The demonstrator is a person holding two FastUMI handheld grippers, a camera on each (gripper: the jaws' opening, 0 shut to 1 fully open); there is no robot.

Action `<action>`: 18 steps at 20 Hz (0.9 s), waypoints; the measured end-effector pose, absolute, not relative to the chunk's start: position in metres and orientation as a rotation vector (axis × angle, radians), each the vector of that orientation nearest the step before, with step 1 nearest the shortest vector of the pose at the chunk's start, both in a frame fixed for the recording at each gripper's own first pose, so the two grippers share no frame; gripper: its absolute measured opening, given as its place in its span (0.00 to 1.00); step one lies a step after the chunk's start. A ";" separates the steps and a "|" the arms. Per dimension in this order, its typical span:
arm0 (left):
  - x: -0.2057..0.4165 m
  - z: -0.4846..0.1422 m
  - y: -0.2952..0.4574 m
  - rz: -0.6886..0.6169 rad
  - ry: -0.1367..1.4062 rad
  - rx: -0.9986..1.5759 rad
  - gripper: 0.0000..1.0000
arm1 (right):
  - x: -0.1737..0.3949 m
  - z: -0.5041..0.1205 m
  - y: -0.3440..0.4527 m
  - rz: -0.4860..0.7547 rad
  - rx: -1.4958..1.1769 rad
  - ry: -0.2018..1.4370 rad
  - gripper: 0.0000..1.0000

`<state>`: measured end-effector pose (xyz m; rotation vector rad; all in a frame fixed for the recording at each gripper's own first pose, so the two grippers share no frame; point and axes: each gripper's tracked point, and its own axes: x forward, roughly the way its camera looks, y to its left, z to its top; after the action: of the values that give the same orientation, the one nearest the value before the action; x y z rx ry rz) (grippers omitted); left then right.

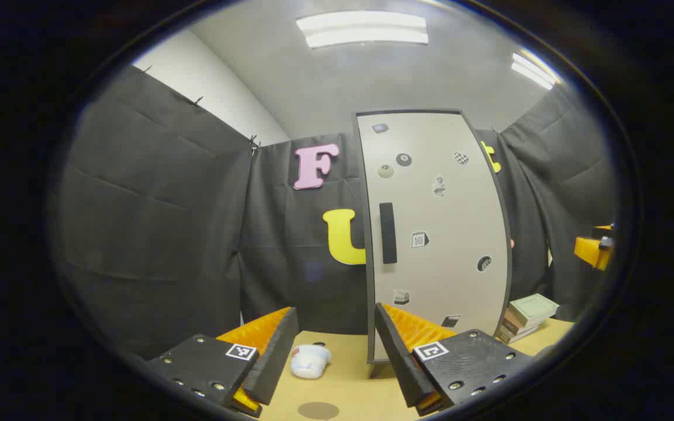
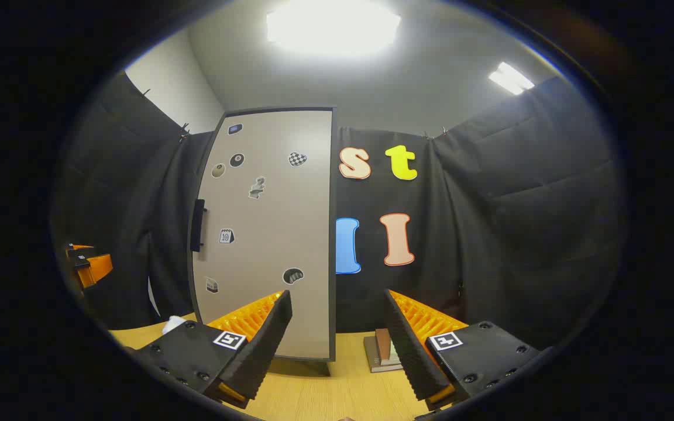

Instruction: Open the cabinet door with the right hand, grasp the bottle in the cabinet with the left hand and place it on the coaster, then close the cabinet door with the right hand.

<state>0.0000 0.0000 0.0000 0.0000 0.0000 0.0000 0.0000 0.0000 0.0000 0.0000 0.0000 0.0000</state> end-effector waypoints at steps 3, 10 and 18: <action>0.002 -0.004 -0.004 -0.008 0.014 0.006 0.82 | 0.000 -0.002 -0.002 -0.004 -0.005 0.005 0.97; 0.000 -0.005 -0.009 -0.006 0.015 0.005 0.82 | -0.002 -0.014 -0.014 -0.024 0.014 0.030 0.96; -0.003 -0.008 -0.013 0.010 0.026 0.024 0.82 | 0.005 -0.019 -0.026 -0.032 0.022 0.044 0.98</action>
<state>-0.0027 -0.0130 -0.0079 0.0239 0.0263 0.0104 0.0052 -0.0259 -0.0192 0.0223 0.0442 -0.0323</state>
